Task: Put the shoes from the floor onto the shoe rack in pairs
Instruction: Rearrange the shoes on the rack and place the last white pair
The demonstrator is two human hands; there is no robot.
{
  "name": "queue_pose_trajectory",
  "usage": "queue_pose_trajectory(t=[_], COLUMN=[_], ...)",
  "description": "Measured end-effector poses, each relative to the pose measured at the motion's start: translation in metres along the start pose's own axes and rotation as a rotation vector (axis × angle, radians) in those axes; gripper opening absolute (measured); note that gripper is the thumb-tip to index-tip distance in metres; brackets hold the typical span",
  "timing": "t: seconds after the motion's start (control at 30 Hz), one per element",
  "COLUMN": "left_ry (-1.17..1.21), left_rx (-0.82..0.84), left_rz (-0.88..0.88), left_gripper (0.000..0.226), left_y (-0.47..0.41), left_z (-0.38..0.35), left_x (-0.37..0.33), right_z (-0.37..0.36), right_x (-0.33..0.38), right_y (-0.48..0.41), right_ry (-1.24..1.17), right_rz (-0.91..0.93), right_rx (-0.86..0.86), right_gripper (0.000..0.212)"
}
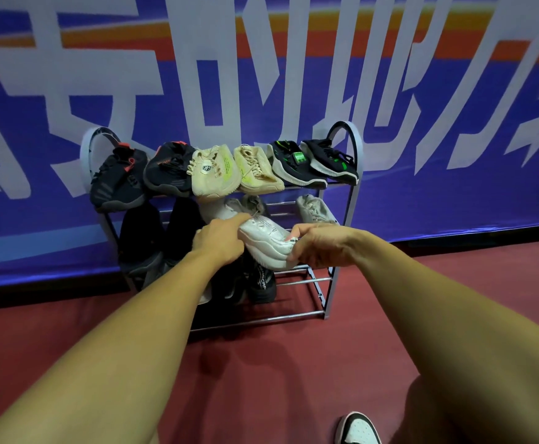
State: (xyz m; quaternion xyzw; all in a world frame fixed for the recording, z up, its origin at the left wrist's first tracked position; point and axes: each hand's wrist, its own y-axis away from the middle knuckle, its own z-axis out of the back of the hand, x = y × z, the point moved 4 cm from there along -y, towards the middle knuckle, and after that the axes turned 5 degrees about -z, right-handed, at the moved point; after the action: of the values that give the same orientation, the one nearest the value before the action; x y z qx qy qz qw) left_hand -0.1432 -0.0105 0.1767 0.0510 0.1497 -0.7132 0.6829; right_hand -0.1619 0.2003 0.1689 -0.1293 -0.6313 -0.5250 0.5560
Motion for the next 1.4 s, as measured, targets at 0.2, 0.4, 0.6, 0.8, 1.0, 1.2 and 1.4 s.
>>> queue_pose_trajectory(t=[0.2,0.4,0.6,0.8,1.0,1.2,1.4], left_ry=[-0.137,-0.172,-0.069,0.073,0.235,0.34,0.394], left_rx=[-0.024,-0.041,-0.115,-0.032,0.047,0.094,0.207], left_rz=[0.043,0.033,-0.03,-0.071,-0.188,-0.143,0.094], left_gripper=[0.038,0.027,0.029,0.027,0.022,0.011,0.041], left_y=[0.013,0.018,0.017,0.012,0.01,0.011,0.005], left_z=[0.012,0.012,0.014,-0.002,-0.007,0.002,-0.004], left_x=[0.004,0.007,-0.009,-0.013,-0.007,0.002,0.019], right_z=[-0.007,0.0,-0.017,-0.031,-0.048,-0.035,0.009], right_x=[0.001,0.008,0.002,0.004,0.009,0.017,0.004], right_y=[0.001,-0.003,-0.008,-0.017,-0.047,-0.05,-0.073], right_ry=[-0.024,-0.345,-0.204,-0.217,-0.244,0.02,-0.11], right_rz=[-0.004,0.071,-0.075,-0.018,0.0,0.104,0.111], right_rx=[-0.023,-0.146,-0.105,-0.266,-0.466,-0.644,-0.708], right_gripper=[0.042,0.053,0.064,0.062,0.074,0.057,0.067])
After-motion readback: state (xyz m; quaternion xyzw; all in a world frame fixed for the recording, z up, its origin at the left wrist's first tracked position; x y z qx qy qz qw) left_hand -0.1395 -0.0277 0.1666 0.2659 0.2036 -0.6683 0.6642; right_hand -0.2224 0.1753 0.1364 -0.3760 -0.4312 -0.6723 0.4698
